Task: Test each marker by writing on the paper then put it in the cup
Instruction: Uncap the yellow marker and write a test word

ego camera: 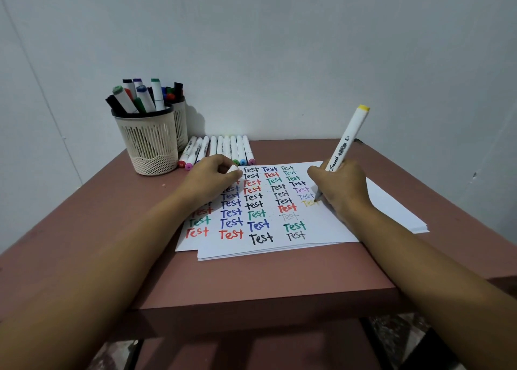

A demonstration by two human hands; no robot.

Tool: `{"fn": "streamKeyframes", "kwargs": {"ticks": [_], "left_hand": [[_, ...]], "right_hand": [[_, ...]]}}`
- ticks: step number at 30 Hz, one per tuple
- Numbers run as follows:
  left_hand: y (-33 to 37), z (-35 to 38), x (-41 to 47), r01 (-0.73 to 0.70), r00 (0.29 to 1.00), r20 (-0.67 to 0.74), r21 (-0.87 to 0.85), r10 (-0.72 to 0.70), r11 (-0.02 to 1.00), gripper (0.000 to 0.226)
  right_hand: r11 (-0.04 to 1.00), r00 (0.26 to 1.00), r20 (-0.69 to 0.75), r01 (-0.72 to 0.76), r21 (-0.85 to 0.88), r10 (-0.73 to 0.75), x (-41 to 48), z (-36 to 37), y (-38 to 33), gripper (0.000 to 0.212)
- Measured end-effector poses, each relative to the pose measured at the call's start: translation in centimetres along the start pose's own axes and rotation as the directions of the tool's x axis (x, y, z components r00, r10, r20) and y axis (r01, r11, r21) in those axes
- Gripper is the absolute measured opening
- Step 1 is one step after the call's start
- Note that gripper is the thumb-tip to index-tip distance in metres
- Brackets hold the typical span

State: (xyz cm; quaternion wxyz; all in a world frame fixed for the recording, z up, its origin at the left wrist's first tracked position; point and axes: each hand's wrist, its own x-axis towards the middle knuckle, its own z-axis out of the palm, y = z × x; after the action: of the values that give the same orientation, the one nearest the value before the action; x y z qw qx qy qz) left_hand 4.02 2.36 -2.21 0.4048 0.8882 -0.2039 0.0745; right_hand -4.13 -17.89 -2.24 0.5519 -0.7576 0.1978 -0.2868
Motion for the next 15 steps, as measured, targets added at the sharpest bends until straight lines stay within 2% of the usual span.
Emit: {"fn": "streamKeyframes", "kwargs": {"ticks": [6,9,15], "left_hand": [[0.1,0.0,-0.1,-0.005,1.0,0.003,0.003,0.005,1.0,0.024],[0.3,-0.2,-0.2,-0.036,0.999,-0.01,0.012,0.036,0.999,0.022],[1.2,-0.4,-1.1,-0.165,0.986,-0.001,-0.017,0.165,0.986,0.021]], "right_hand": [[0.999,1.0,-0.024,-0.017,0.031,0.017,0.3,-0.1,0.1,0.017],[0.979,1.0,0.002,-0.024,0.2,0.024,0.5,-0.3,-0.3,0.024],[0.879,0.98,0.198,-0.118,0.462,0.027,0.1,-0.4,-1.8,0.035]]}}
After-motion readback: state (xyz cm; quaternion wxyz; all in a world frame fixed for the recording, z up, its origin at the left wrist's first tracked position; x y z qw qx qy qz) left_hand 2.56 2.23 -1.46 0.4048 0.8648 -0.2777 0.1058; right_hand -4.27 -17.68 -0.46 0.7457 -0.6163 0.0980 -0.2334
